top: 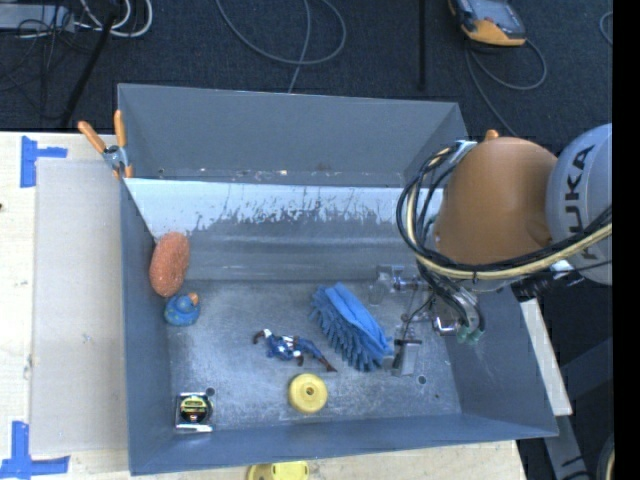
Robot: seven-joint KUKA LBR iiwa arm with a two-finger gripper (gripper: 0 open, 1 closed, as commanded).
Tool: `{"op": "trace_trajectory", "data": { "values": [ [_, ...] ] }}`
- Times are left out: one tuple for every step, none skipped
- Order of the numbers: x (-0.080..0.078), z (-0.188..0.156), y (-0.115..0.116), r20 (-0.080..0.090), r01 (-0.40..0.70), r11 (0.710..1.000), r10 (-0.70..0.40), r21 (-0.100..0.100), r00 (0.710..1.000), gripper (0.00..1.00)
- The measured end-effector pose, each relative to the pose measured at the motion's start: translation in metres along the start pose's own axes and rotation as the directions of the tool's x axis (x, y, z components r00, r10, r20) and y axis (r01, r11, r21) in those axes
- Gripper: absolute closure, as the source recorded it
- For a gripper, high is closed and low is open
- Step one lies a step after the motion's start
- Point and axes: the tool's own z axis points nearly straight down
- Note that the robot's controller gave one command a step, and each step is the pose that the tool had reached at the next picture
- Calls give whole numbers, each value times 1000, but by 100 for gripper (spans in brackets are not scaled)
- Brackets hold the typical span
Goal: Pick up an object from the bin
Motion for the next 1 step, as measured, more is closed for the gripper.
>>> {"op": "trace_trajectory", "data": {
  "values": [
    [-2, -4, 0, 8, 0, 1000, 0, 0, 1000, 0]
  ]
}}
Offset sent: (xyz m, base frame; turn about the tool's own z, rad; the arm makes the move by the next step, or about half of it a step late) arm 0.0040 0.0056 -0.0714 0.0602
